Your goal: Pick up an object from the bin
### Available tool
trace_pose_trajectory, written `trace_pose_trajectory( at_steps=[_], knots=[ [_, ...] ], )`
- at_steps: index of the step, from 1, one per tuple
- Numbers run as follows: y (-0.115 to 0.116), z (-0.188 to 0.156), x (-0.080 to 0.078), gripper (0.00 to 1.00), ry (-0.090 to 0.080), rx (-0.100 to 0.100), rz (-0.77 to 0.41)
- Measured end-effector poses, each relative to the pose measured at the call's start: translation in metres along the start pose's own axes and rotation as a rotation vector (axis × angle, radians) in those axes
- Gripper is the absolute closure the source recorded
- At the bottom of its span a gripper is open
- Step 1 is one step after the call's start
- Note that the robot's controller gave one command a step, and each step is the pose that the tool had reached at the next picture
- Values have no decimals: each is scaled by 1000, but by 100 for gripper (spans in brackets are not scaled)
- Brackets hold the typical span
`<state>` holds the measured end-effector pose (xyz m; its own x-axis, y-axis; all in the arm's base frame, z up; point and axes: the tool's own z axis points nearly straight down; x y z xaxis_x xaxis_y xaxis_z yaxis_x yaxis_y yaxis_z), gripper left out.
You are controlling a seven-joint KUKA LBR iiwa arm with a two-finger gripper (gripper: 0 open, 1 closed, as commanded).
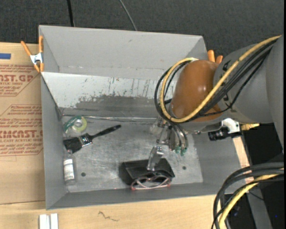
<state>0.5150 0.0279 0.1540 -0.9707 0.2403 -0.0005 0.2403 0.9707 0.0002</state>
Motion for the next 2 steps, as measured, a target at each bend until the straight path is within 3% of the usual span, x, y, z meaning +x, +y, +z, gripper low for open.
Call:
trace_pose_trajectory(
  at_steps=[1,2],
  knots=[
    [0,0,0,0,0,0,0],
    [-25,19,4,0,-6,-3,-149]
  ],
)
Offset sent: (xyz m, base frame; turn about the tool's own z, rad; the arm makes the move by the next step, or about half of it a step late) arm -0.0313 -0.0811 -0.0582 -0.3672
